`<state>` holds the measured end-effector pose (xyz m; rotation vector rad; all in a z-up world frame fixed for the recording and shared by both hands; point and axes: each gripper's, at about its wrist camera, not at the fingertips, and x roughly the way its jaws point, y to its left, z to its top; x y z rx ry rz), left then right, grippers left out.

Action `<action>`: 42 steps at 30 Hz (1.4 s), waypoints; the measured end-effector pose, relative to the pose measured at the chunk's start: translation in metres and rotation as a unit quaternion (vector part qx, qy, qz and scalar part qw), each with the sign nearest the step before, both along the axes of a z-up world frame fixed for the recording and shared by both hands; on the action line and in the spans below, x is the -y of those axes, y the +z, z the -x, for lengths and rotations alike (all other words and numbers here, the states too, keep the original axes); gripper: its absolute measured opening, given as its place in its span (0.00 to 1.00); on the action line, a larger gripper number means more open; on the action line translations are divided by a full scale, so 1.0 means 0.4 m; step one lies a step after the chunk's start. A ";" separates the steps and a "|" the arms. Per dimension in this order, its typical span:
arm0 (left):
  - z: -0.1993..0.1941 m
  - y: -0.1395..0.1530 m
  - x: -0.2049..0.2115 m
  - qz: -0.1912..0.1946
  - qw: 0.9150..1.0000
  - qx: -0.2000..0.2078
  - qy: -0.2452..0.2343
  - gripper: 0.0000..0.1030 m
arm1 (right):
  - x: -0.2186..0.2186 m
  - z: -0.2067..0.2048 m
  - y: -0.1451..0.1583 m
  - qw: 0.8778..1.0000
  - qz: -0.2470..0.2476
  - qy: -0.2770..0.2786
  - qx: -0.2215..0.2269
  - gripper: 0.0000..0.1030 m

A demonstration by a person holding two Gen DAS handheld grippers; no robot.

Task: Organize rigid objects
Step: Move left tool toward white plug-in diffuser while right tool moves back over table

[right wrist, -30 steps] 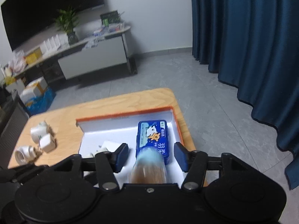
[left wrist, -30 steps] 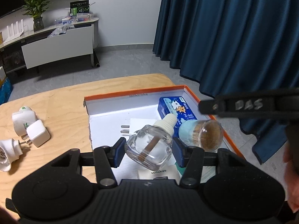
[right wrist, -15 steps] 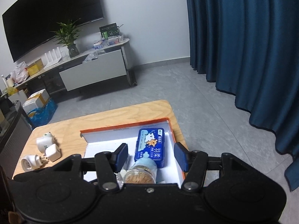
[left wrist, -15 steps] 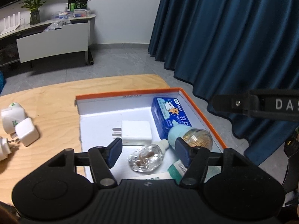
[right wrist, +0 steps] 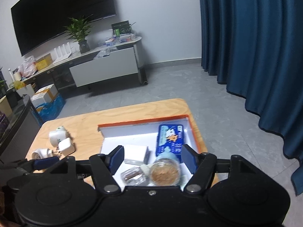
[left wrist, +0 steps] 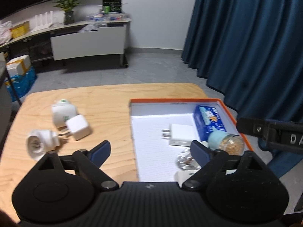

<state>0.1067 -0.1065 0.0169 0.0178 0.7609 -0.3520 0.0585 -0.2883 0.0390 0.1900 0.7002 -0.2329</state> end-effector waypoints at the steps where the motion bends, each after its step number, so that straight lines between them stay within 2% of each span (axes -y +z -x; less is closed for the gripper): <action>1: 0.001 0.003 -0.009 -0.001 1.000 0.002 0.007 0.95 | -0.011 -0.001 -0.001 1.000 0.000 0.004 -0.001 0.80; 14: -0.008 0.009 -0.140 -0.007 0.998 -0.006 0.066 0.97 | -0.130 -0.043 -0.028 0.998 -0.002 0.055 -0.021 0.81; 24: -0.004 0.002 -0.209 0.000 0.996 -0.008 0.090 0.97 | -0.205 -0.072 -0.040 0.996 0.004 0.086 -0.029 0.81; 42: 0.000 -0.070 -0.381 0.000 0.989 -0.034 0.147 0.98 | -0.284 -0.090 -0.099 0.990 -0.008 0.128 -0.052 0.81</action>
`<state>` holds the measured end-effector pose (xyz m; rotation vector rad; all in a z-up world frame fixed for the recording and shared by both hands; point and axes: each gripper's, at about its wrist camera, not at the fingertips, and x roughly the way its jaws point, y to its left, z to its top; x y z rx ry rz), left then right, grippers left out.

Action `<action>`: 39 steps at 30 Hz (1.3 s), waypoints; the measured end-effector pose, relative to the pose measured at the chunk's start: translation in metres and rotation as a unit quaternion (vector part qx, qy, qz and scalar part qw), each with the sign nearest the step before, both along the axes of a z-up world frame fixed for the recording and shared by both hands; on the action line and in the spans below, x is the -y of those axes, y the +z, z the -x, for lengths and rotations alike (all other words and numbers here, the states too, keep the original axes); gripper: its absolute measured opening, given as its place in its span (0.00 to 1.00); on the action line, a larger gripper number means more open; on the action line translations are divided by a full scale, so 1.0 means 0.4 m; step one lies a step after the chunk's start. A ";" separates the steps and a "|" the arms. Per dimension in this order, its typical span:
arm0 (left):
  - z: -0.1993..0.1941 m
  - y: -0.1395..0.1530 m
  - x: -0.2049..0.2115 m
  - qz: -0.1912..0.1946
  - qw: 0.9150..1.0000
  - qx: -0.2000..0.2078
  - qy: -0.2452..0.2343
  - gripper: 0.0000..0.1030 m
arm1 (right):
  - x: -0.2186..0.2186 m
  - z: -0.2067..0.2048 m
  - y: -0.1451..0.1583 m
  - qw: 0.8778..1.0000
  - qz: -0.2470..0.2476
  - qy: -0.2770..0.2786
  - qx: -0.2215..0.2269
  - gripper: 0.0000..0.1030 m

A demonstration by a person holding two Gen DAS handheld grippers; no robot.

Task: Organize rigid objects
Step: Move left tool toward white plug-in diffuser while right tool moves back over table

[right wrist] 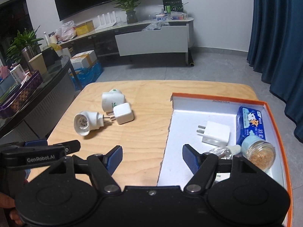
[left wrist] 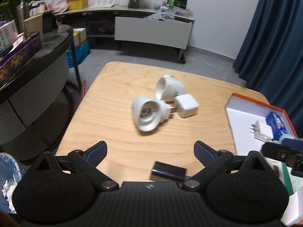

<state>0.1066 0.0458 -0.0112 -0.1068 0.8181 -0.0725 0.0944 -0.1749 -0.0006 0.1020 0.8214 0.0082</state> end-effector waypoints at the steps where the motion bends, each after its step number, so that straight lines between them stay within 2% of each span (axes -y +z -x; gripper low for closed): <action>1: -0.003 -0.002 -0.007 0.001 1.000 -0.002 0.005 0.98 | -0.002 -0.001 -0.003 1.000 0.000 0.001 -0.001 0.81; 8: -0.031 -0.013 -0.019 -0.003 1.000 -0.002 0.007 1.00 | -0.011 -0.010 -0.018 1.000 -0.002 0.007 -0.008 0.81; 20: -0.166 -0.070 0.008 -0.030 0.999 0.003 -0.033 1.00 | -0.012 -0.048 -0.030 1.000 0.002 0.008 -0.012 0.81; 27: -0.213 -0.109 0.025 -0.039 0.998 0.007 -0.048 1.00 | -0.015 -0.086 -0.049 1.000 0.003 0.010 -0.019 0.81; 30: -0.222 -0.118 0.026 -0.030 0.998 0.009 -0.060 0.87 | -0.019 -0.102 -0.058 1.000 0.002 0.013 -0.019 0.81; 31: -0.222 -0.118 0.028 -0.035 0.997 0.015 -0.061 0.83 | -0.020 -0.107 -0.062 1.000 0.001 0.014 -0.019 0.81; 32: -0.221 -0.117 0.031 -0.036 0.997 0.020 -0.069 0.73 | -0.021 -0.114 -0.065 1.000 -0.001 0.013 -0.021 0.81; 33: -0.222 -0.115 0.034 -0.043 0.996 0.024 -0.076 0.70 | -0.022 -0.120 -0.068 1.000 -0.002 0.012 -0.022 0.81; 39: -0.212 -0.110 0.009 -0.036 0.996 0.023 -0.078 0.70 | -0.043 -0.153 -0.073 0.999 0.001 0.026 -0.021 0.81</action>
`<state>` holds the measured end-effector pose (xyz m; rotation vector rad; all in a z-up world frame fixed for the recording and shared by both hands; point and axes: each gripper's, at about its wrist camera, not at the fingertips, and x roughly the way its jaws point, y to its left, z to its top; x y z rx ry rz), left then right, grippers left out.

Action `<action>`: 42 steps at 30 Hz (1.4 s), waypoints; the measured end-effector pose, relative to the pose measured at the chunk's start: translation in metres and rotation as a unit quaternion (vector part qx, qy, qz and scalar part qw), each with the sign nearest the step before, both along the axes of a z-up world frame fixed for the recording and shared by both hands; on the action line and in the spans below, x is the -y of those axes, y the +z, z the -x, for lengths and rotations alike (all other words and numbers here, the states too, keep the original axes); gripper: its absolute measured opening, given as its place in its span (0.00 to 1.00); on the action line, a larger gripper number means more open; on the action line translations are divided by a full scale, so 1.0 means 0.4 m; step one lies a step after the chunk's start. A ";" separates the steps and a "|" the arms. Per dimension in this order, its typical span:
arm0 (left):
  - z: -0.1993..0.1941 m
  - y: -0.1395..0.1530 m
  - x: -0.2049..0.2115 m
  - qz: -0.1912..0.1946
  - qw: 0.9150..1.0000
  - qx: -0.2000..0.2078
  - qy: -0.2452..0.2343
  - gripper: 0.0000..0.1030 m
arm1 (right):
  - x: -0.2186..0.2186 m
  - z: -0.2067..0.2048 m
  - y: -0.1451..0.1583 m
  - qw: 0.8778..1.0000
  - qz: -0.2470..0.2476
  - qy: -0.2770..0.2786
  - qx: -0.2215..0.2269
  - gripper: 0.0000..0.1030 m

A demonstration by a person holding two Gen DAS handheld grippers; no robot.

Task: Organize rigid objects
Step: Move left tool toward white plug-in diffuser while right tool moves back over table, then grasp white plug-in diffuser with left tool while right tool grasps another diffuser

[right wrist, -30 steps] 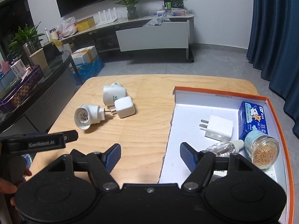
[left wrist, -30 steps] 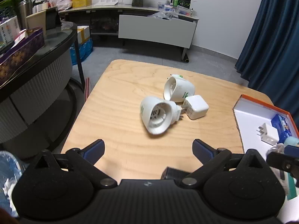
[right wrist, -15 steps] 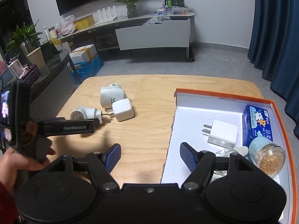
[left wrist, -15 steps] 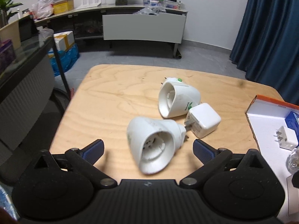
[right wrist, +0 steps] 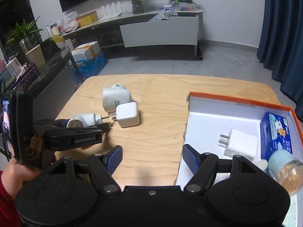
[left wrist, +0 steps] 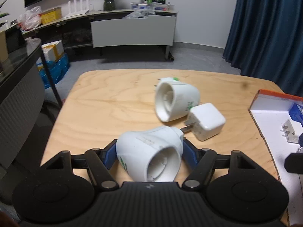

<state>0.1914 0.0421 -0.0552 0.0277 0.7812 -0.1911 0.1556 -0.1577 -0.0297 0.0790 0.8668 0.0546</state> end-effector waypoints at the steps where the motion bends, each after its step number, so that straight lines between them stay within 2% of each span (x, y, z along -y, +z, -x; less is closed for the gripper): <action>1: 0.004 0.003 -0.009 0.004 1.000 -0.001 0.003 0.70 | -0.004 -0.004 -0.002 1.000 0.000 0.004 -0.001 0.81; 9: 0.048 0.058 -0.078 0.020 0.999 0.010 0.037 0.70 | -0.062 -0.043 -0.010 0.999 -0.010 0.044 0.008 0.81; 16: 0.050 0.085 -0.104 0.036 0.997 0.023 0.058 0.70 | -0.098 -0.171 -0.021 0.997 -0.036 0.070 0.020 0.85; 24: 0.037 0.077 -0.124 0.054 0.996 0.023 0.065 0.70 | -0.142 -0.331 -0.076 0.995 -0.039 0.091 -0.003 0.87; 29: 0.032 0.071 -0.126 0.052 0.996 0.024 0.073 0.70 | -0.161 -0.400 -0.128 0.994 -0.035 0.098 -0.026 0.88; 31: 0.027 0.068 -0.126 0.053 0.995 0.021 0.077 0.70 | -0.170 -0.409 -0.147 0.994 -0.028 0.103 -0.033 0.87; 32: 0.025 0.066 -0.126 0.054 0.995 0.020 0.078 0.70 | -0.176 -0.405 -0.149 0.994 -0.021 0.106 -0.024 0.83; 33: 0.024 0.066 -0.125 0.052 0.995 0.019 0.079 0.70 | -0.181 -0.401 -0.150 0.994 -0.010 0.105 -0.019 0.71; 42: 0.033 0.075 -0.124 0.035 0.995 0.021 0.095 0.70 | -0.186 -0.315 -0.093 0.995 0.018 0.098 0.027 0.71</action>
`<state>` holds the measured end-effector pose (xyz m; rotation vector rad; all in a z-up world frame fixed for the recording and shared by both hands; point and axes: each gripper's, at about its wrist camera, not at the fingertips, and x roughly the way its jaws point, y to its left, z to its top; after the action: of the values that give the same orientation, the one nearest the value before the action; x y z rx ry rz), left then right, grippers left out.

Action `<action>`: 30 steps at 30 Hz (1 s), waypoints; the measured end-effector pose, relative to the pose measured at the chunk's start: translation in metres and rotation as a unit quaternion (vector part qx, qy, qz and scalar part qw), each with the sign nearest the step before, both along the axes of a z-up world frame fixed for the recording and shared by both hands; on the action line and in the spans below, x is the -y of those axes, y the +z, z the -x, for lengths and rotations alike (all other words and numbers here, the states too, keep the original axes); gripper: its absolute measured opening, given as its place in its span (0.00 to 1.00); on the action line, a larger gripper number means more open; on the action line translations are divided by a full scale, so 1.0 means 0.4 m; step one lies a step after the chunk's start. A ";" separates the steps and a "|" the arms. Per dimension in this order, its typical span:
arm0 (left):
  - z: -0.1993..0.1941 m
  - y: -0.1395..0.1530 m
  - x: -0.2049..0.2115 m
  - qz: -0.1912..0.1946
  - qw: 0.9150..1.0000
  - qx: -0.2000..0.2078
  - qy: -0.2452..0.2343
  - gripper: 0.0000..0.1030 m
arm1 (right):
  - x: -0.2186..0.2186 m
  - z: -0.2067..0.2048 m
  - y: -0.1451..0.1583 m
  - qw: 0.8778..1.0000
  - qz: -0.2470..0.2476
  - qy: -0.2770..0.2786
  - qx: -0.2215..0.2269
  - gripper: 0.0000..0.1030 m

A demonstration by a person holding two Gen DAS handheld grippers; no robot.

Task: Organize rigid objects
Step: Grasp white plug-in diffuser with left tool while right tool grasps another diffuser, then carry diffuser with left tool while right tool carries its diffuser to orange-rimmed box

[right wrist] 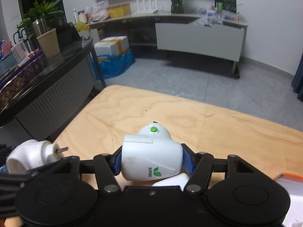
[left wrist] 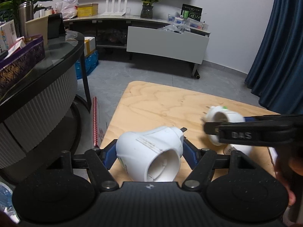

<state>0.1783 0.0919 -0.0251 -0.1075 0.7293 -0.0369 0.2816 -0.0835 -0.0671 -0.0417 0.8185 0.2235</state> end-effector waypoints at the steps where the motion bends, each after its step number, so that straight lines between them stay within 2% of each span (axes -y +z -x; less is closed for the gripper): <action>1: 0.003 0.003 0.002 -0.001 1.000 -0.001 0.000 0.70 | 0.002 0.013 0.010 1.000 0.000 -0.001 0.003 0.71; 7: 0.034 0.035 0.017 -0.008 1.000 0.006 -0.006 0.70 | 0.010 0.130 0.088 0.999 0.001 -0.010 0.031 0.71; 13: 0.087 0.072 0.041 -0.012 1.000 0.012 -0.011 0.70 | 0.023 0.245 0.137 0.999 0.006 -0.038 0.039 0.71; 21: 0.158 0.110 0.075 -0.016 0.999 0.023 -0.018 0.70 | 0.042 0.375 0.181 0.997 0.004 -0.059 0.042 0.71; 23: 0.176 0.112 0.082 -0.013 0.999 0.023 -0.020 0.67 | 0.048 0.404 0.188 0.997 0.010 -0.066 0.045 0.71; 30: 0.212 0.101 0.100 -0.003 0.999 0.016 -0.033 0.66 | 0.079 0.481 0.204 0.996 -0.003 -0.082 0.045 0.71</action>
<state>0.0936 0.0518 0.0153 -0.0761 0.7006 -0.0998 0.0892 -0.1150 0.0146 0.0219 0.7273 0.0686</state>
